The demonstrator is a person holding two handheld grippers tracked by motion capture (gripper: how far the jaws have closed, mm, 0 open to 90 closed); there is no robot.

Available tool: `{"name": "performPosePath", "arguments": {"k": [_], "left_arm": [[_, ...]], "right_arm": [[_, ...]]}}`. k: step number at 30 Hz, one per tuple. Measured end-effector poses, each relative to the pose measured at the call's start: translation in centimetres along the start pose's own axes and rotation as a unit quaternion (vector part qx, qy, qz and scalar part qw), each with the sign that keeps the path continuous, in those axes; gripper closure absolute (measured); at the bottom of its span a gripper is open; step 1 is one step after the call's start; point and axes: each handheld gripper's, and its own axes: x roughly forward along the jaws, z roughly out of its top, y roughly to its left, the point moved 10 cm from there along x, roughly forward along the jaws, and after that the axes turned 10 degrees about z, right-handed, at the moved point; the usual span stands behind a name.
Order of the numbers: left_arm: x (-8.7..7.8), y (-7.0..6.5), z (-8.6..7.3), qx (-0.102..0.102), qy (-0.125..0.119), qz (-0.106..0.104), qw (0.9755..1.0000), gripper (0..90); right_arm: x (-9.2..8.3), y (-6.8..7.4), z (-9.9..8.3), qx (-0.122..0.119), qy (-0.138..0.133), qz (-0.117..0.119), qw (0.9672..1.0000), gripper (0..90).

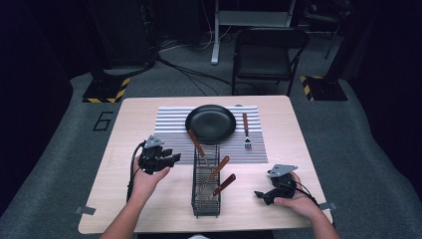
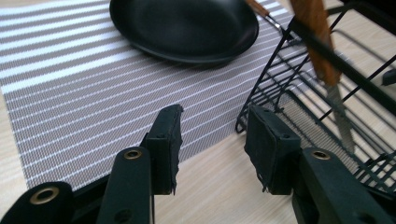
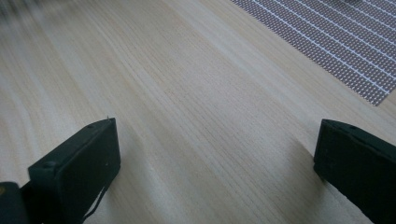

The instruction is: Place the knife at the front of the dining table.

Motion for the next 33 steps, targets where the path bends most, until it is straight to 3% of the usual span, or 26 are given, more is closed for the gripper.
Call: {"name": "performPosePath", "arguments": {"k": [20, 33], "left_arm": [[-0.8, -1.4, 4.4, 0.017, -0.022, -0.006, 0.9996, 51.7], [0.1, -3.2, 5.8, 0.023, -0.024, -0.031, 0.9990, 52.8]], "right_arm": [[0.0, 0.0, 0.0, 0.001, -0.001, 0.000, 1.0000, 0.0], [0.0, 0.0, 0.1, 0.005, -0.003, -0.001, 1.0000, 0.0]]}}
